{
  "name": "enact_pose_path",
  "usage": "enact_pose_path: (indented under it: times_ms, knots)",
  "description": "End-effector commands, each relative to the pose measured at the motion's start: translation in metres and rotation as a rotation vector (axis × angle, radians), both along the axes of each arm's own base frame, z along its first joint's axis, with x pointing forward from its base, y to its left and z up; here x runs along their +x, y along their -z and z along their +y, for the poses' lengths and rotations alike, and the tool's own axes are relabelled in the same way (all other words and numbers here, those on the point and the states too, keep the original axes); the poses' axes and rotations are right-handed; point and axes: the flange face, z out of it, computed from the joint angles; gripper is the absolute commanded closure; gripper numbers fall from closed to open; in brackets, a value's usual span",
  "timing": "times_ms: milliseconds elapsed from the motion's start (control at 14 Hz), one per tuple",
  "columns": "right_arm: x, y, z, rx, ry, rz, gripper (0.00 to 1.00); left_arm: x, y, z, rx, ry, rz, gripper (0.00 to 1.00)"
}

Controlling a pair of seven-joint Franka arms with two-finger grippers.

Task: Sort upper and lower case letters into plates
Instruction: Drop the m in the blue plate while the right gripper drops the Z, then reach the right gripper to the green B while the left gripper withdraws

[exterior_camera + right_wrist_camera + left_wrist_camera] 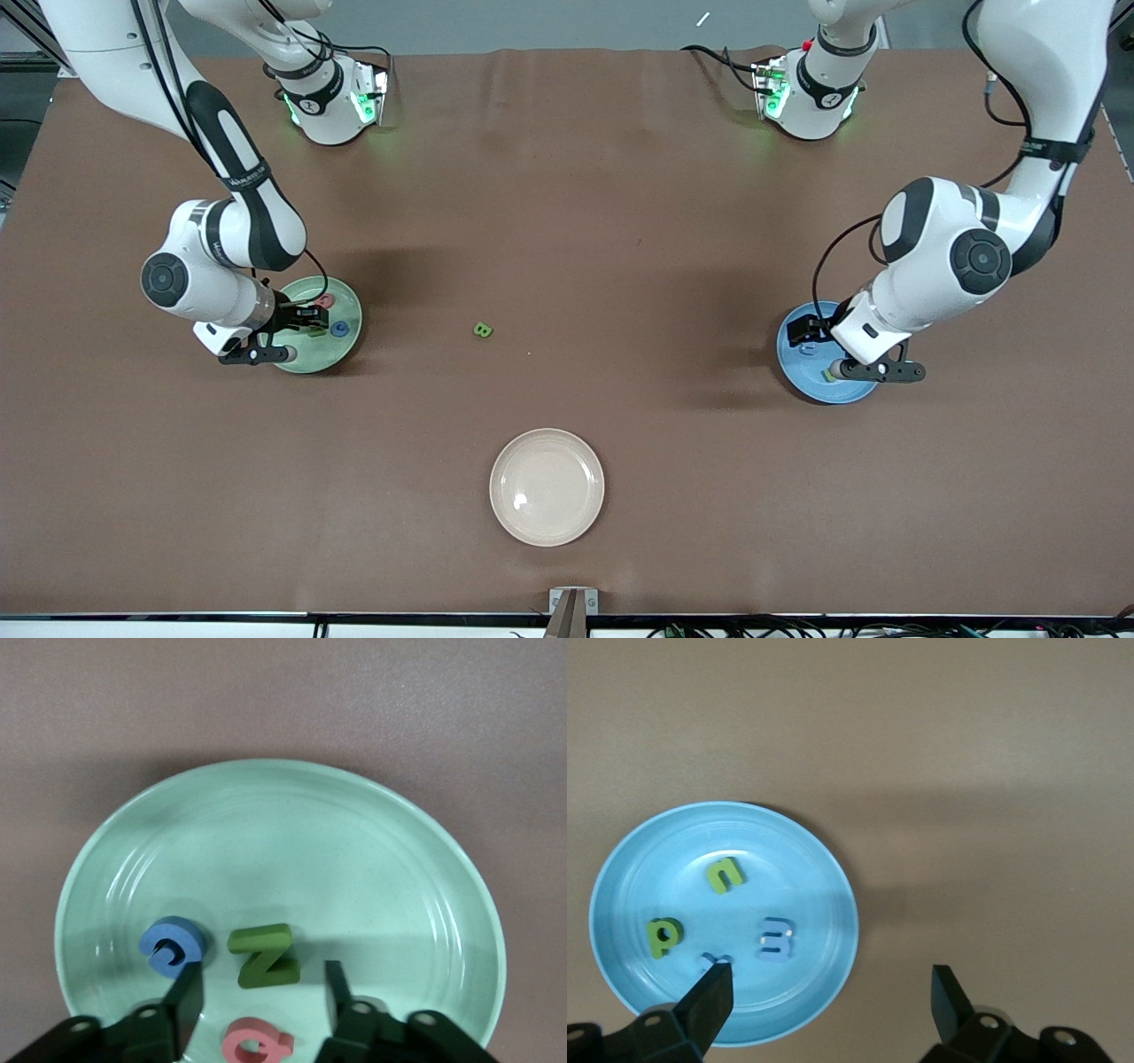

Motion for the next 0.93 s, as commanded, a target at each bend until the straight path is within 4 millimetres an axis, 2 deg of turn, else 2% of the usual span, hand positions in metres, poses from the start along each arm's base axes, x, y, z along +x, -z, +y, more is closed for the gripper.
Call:
enact_pose_path:
  times_ms: [0,71,143,357,429,500,643,786,857]
  knots:
    - [0.011,-0.039,0.028,0.004,0.065,0.034,0.00,-0.006,-0.021,0.001,0.005,-0.025,-0.021,0.01]
    - [0.015,-0.053,0.052,-0.006,0.097,0.041,0.00,-0.006,-0.026,-0.001,0.005,-0.022,-0.030,0.01]
    - [0.018,-0.064,0.077,-0.020,0.128,0.042,0.00,-0.008,-0.029,-0.011,0.001,-0.008,-0.029,0.01]
    - [0.018,-0.082,0.165,-0.052,0.230,0.005,0.00,-0.005,-0.048,-0.005,-0.025,-0.030,-0.053,0.01]
    - [0.019,-0.087,0.185,-0.053,0.256,-0.007,0.00,-0.005,-0.051,0.003,-0.021,-0.027,-0.059,0.01]
    - [0.016,-0.086,0.202,-0.056,0.283,-0.020,0.00,-0.005,-0.054,0.013,-0.016,-0.015,-0.065,0.01]
    - [0.008,-0.064,0.242,-0.054,0.338,-0.063,0.00,-0.007,-0.072,0.047,-0.007,-0.012,-0.043,0.01]
    - [0.001,-0.041,0.269,-0.051,0.376,-0.092,0.00,-0.004,-0.102,0.058,-0.005,-0.017,-0.013,0.01]
    - [-0.004,-0.029,0.281,-0.049,0.388,-0.105,0.00,-0.001,-0.120,0.077,-0.002,-0.045,-0.006,0.01]
